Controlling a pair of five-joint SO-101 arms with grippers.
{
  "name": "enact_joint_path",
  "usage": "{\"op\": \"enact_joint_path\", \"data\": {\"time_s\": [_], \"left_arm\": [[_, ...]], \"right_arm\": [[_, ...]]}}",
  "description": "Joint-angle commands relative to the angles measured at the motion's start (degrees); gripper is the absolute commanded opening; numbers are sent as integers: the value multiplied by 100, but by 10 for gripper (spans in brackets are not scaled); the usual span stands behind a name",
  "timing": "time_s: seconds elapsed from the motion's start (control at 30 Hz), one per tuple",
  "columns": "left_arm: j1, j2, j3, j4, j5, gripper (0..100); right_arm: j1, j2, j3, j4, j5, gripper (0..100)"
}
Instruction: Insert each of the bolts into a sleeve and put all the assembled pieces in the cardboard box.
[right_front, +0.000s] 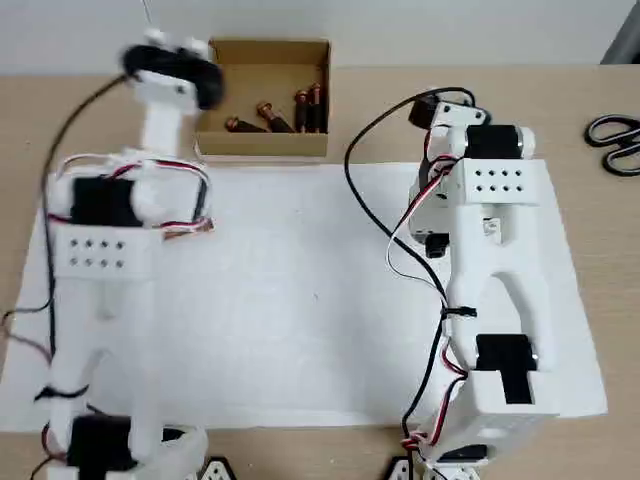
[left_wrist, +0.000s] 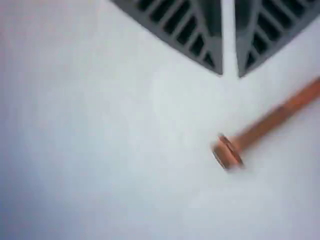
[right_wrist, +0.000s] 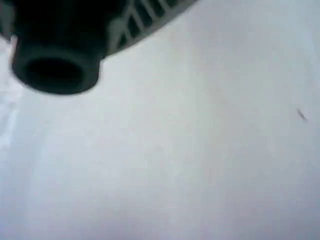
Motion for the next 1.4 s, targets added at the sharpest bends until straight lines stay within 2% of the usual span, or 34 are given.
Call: {"op": "enact_joint_path", "data": {"time_s": [0.0, 0.2, 0.4, 0.73, 0.9, 1.17, 1.37], "left_arm": [[62, 185, -251, 352, -774, 6], [-123, 642, -251, 862, -2488, 6], [-659, 1231, -268, 870, -3701, 6], [-1134, 1890, -945, 879, -5143, 7], [-1108, 2426, -1297, 870, -5424, 7], [-1081, 3569, -1982, 870, -5433, 8], [-800, 4035, -2466, 862, -5407, 8]], "right_arm": [[57, -356, -18, 57, 774, 3], [57, -356, -18, 66, 1152, 3], [57, -321, 44, 57, 1143, 3], [57, -347, 1099, 31, 1143, 5], [66, -330, 1178, -92, 1152, 5], [66, -312, 1187, -251, 1152, 5], [66, -312, 1187, -286, 1152, 5]]}}
